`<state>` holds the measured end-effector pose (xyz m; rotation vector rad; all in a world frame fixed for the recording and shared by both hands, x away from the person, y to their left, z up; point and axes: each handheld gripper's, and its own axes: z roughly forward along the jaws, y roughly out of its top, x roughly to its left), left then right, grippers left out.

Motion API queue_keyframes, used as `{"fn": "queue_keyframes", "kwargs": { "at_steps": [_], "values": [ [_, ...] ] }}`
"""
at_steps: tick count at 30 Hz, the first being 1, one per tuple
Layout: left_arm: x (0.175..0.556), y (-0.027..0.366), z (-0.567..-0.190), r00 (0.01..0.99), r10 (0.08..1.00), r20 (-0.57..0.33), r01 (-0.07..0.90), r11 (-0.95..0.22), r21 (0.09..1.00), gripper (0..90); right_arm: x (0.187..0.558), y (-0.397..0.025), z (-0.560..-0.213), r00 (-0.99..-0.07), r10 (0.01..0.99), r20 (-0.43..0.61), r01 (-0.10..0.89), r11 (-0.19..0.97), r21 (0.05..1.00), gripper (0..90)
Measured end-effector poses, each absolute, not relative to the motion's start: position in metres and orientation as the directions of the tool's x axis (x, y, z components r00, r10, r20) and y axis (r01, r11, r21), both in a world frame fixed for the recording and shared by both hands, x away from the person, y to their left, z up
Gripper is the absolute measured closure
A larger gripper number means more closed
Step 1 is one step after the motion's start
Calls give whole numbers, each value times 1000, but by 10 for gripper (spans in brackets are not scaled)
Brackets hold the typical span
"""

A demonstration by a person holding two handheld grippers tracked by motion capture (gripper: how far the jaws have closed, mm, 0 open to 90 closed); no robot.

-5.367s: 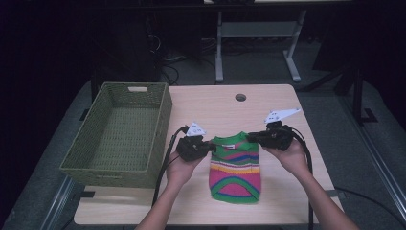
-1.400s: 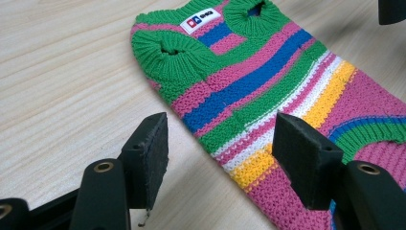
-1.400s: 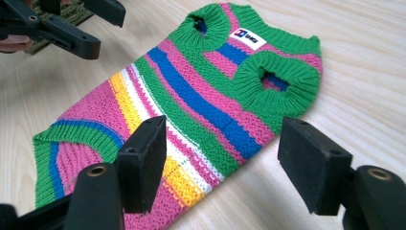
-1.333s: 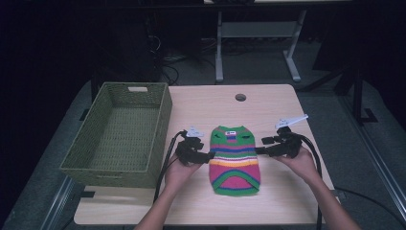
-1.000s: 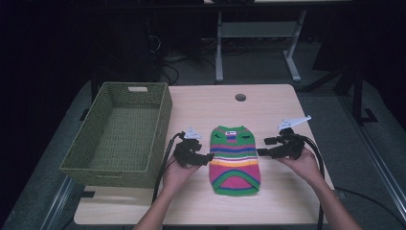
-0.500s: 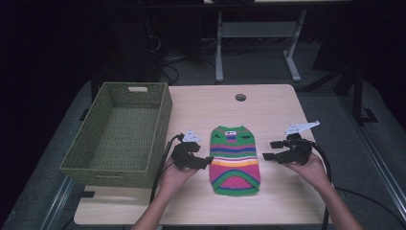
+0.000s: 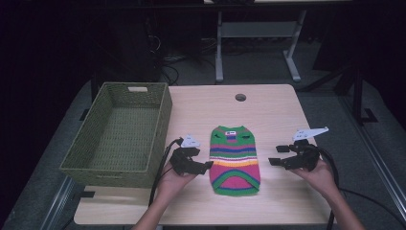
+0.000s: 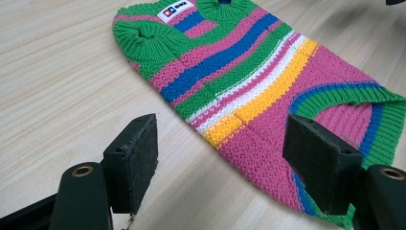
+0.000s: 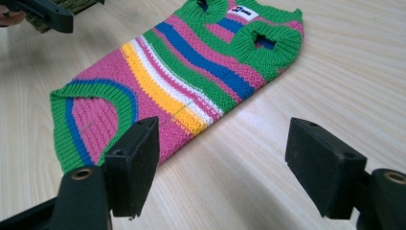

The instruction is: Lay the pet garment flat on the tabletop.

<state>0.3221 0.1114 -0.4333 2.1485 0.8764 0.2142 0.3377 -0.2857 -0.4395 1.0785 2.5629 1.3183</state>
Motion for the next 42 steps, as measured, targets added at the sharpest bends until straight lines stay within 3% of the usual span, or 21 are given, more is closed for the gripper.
{"fn": "queue_keyframes", "kwargs": {
  "at_steps": [42],
  "values": [
    [274,123,-444,791,604,-99,470,-497,729,265,279,-327,-467,-702,675,226,575,350,739,258]
  ]
}}
